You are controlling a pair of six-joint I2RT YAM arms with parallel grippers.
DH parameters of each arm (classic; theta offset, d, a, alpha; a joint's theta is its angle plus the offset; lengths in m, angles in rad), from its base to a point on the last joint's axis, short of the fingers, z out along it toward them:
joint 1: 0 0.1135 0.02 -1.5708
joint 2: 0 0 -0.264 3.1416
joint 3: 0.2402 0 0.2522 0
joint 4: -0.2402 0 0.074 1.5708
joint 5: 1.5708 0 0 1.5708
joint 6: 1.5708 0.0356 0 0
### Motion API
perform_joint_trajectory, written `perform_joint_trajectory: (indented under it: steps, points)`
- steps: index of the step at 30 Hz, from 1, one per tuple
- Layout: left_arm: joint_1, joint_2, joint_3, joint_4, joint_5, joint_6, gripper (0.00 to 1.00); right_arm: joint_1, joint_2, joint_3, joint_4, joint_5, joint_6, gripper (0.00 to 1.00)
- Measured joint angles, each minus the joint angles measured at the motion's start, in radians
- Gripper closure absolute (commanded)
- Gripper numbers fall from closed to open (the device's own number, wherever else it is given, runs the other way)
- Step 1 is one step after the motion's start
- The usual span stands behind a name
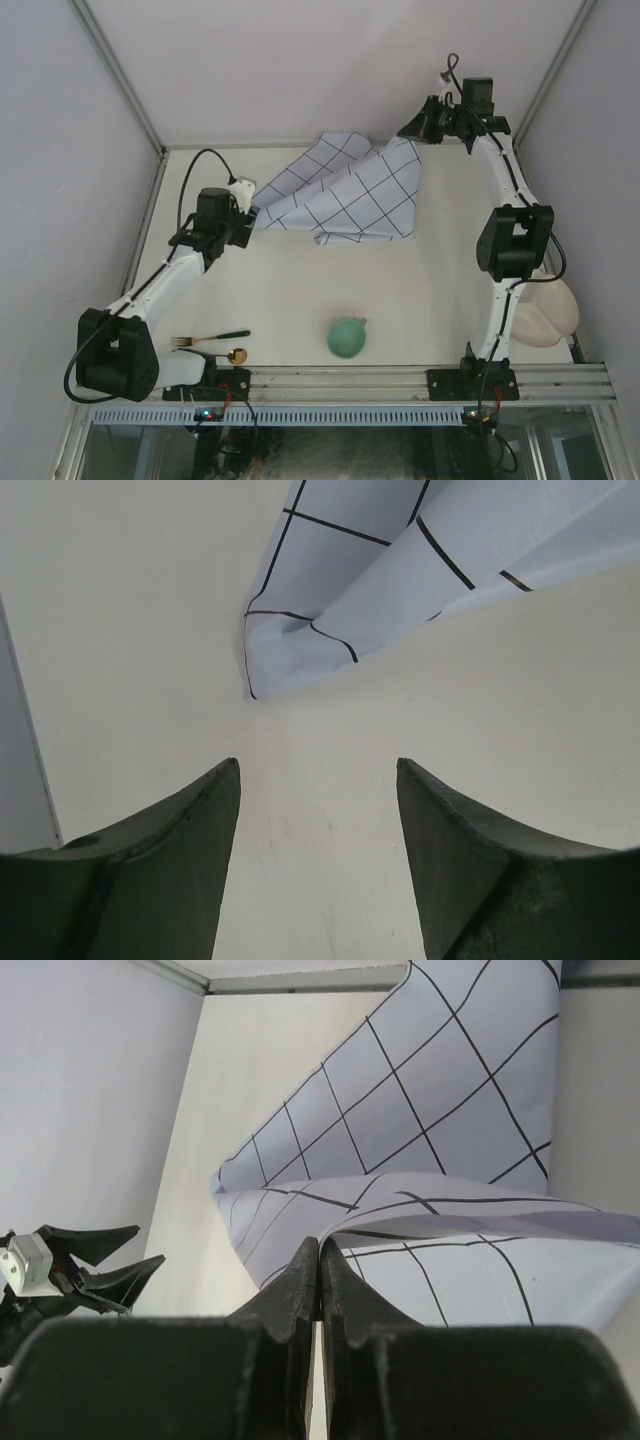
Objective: Set the dinner table for one person
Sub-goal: Flatten out the napkin at the center of the board.
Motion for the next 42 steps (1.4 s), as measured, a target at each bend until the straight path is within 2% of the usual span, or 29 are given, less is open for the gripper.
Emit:
perform_joint_trajectory:
  steps: [4, 9, 13, 18, 22, 26, 30, 35, 39, 42]
  points:
    - [-0.033, 0.019, 0.0, 0.015, -0.006, 0.009, 0.32, -0.021, -0.002, 0.014, -0.056, -0.021, -0.028, 1.0]
    - [-0.108, 0.043, -0.028, 0.074, -0.079, 0.056, 0.33, -0.069, -0.005, 0.011, -0.101, -0.03, -0.043, 1.0]
    - [-0.183, 0.062, -0.105, 0.193, -0.202, 0.169, 0.33, -0.094, -0.013, 0.029, -0.134, -0.029, -0.051, 1.0]
    - [-0.21, 0.075, -0.239, 0.348, -0.307, 0.336, 0.33, -0.104, -0.015, 0.087, -0.143, -0.027, -0.053, 1.0]
    - [-0.209, 0.075, -0.335, 0.478, -0.326, 0.452, 0.33, -0.101, -0.017, 0.096, -0.146, -0.026, -0.053, 1.0]
    - [-0.209, 0.077, -0.36, 0.517, -0.307, 0.501, 0.33, -0.101, -0.017, 0.101, -0.157, -0.026, -0.053, 1.0]
    - [-0.21, 0.077, -0.309, 0.44, -0.257, 0.452, 0.31, -0.102, -0.017, 0.118, -0.163, -0.025, -0.053, 1.0]
    - [-0.215, 0.09, -0.136, 0.249, -0.135, 0.327, 0.31, -0.102, -0.017, 0.13, -0.166, -0.02, -0.053, 1.0]
    - [-0.218, 0.194, 0.047, 0.106, -0.074, 0.232, 0.31, -0.103, -0.016, 0.141, -0.172, -0.01, -0.053, 1.0]
    - [-0.219, 0.254, 0.111, 0.028, -0.054, 0.176, 0.31, -0.104, -0.016, 0.145, -0.172, -0.002, -0.053, 1.0]
